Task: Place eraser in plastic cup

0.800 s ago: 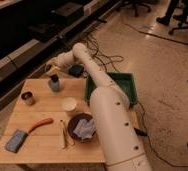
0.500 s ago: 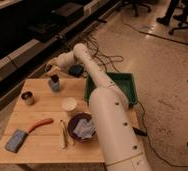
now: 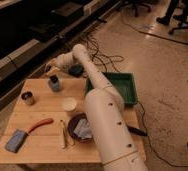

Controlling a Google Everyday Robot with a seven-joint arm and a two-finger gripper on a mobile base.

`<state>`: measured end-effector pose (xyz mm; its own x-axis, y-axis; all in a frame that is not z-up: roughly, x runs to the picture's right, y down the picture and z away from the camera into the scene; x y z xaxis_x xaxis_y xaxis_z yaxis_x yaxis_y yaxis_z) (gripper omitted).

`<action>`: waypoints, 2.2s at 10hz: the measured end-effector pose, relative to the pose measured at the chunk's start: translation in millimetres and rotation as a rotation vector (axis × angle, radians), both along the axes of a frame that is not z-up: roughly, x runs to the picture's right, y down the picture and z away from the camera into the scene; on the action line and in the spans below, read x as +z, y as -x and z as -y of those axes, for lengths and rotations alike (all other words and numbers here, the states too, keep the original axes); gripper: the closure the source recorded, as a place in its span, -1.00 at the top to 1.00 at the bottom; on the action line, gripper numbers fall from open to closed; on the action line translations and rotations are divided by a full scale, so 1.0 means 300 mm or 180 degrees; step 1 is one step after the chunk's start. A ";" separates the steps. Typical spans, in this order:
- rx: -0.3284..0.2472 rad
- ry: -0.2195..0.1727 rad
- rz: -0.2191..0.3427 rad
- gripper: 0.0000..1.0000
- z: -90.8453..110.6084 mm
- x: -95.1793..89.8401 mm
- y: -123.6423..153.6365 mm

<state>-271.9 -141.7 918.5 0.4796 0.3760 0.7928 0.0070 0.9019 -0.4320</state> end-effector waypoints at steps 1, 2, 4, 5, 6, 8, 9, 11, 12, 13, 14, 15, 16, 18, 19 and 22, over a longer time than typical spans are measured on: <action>-0.0013 0.0011 0.0010 -1.00 -0.001 0.003 0.006; -0.0023 0.0019 0.0017 -1.00 -0.001 0.006 0.009; -0.0042 0.0038 0.0039 -1.00 -0.003 0.011 0.021; -0.0052 0.0055 0.0054 -1.00 -0.008 0.015 0.024; -0.0055 0.0078 0.0066 -1.00 -0.009 0.018 0.025; -0.0055 0.0105 0.0079 -0.88 -0.009 0.020 0.026; -0.0053 0.0105 0.0079 -0.88 -0.009 0.020 0.025; -0.0050 0.0104 0.0074 -0.88 -0.008 0.022 0.021; -0.0051 0.0107 0.0073 -0.88 -0.009 0.023 0.020; -0.0055 0.0109 0.0072 -0.88 -0.012 0.025 0.022; -0.0056 0.0107 0.0074 -0.88 -0.011 0.024 0.024; -0.0057 0.0108 0.0074 -0.88 -0.012 0.024 0.024; -0.0057 0.0109 0.0074 -0.96 -0.013 0.024 0.024; -0.0057 0.0109 0.0073 -0.93 -0.012 0.024 0.024; -0.0055 0.0108 0.0073 -0.76 -0.011 0.024 0.023; -0.0054 0.0108 0.0072 -0.16 -0.011 0.025 0.021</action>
